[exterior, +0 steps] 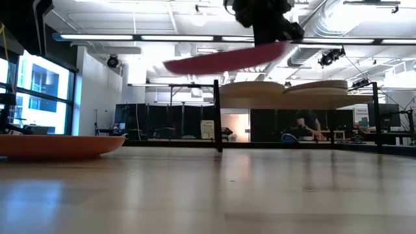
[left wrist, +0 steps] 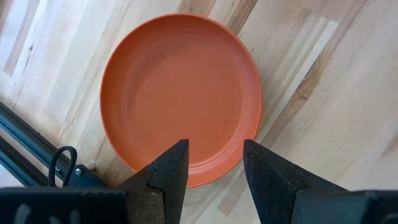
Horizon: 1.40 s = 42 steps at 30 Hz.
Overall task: Place and stack plates onto a shelf
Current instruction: Stack the pink plate on top of the cream plate on the shelf
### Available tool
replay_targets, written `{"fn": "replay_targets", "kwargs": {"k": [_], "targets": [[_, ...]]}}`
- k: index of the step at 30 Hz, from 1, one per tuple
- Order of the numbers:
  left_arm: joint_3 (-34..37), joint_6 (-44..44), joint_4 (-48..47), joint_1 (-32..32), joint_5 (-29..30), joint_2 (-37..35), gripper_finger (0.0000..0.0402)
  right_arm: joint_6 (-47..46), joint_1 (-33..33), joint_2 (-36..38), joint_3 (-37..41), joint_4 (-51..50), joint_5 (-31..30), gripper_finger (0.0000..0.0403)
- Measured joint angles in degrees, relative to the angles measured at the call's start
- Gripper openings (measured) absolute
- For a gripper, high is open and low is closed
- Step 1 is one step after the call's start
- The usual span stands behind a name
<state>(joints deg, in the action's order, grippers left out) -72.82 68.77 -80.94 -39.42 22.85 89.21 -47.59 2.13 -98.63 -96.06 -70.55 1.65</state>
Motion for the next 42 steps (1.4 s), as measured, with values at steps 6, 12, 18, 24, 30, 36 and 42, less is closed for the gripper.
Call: {"fn": "replay_targets", "kwargs": {"k": [6, 12, 18, 24, 30, 36, 42], "targets": [[0.0, -0.5, 0.0, 0.1, 0.4, 0.0, 0.0143, 7.6, 5.6, 0.0, -7.7, -4.2, 0.3, 0.0], [0.0, -2.0, -0.1, 2.9, 0.5, 0.0, 0.0143, 15.1, 14.4, 0.0, -13.4, -7.5, 2.5, 0.0], [0.0, -7.1, -0.2, 8.3, 1.3, 0.0, 0.0143, 22.4, 24.8, 0.1, -14.2, -7.4, 8.9, 0.0], [0.0, -15.7, -0.2, 15.9, 2.1, 0.0, 0.0143, 28.5, 34.6, 0.1, -13.7, -7.9, 14.9, 0.0], [0.0, -23.0, 0.0, 24.1, 3.7, 0.0, 0.0143, 32.6, 43.5, 0.1, -13.7, -7.9, 18.7, 0.0], [0.0, -28.2, 0.2, 31.0, 4.7, 0.0, 0.0143, 34.7, 51.3, 0.1, -13.7, -7.7, 21.6, 0.0], [0.0, -33.1, 3.3, 36.1, 4.7, 0.0, 0.0143, 35.1, 56.0, 0.0, -13.7, -6.3, 21.9, 0.0]]}}
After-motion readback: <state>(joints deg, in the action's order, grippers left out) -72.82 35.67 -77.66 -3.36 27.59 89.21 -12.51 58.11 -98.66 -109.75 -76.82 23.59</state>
